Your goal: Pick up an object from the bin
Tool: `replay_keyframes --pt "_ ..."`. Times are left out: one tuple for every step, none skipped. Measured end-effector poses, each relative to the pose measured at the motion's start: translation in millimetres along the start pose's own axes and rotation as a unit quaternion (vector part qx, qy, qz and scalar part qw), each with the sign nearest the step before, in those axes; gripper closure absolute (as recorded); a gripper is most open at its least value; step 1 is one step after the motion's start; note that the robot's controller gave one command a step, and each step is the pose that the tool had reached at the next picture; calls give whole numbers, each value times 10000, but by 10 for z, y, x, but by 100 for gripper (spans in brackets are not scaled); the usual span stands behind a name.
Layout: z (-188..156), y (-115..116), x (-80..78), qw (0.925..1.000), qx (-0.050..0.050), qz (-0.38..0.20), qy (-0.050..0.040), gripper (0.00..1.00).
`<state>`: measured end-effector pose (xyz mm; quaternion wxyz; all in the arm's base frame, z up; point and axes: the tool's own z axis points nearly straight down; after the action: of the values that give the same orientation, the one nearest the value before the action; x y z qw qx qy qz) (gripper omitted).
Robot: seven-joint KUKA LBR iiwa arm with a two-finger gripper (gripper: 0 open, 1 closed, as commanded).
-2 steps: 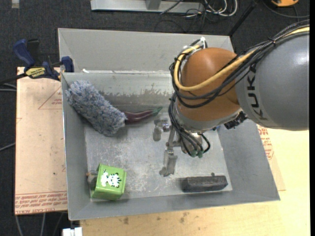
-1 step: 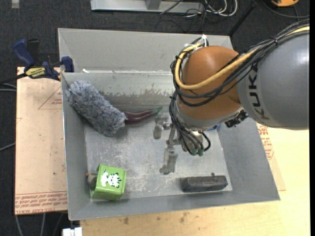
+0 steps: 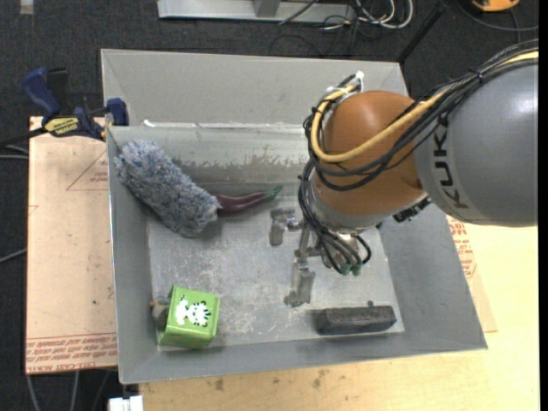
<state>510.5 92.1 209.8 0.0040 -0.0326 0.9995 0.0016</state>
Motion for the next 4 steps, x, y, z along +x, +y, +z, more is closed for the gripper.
replay_keyframes --pt "136 -100 -6 9998 1 -203 10 0" --pt "136 -121 -54 9922 21 -1245 81 0" --pt "168 -73 -254 9840 0 -1780 0 0" --pt "108 -378 -192 9982 3 -593 52 0"
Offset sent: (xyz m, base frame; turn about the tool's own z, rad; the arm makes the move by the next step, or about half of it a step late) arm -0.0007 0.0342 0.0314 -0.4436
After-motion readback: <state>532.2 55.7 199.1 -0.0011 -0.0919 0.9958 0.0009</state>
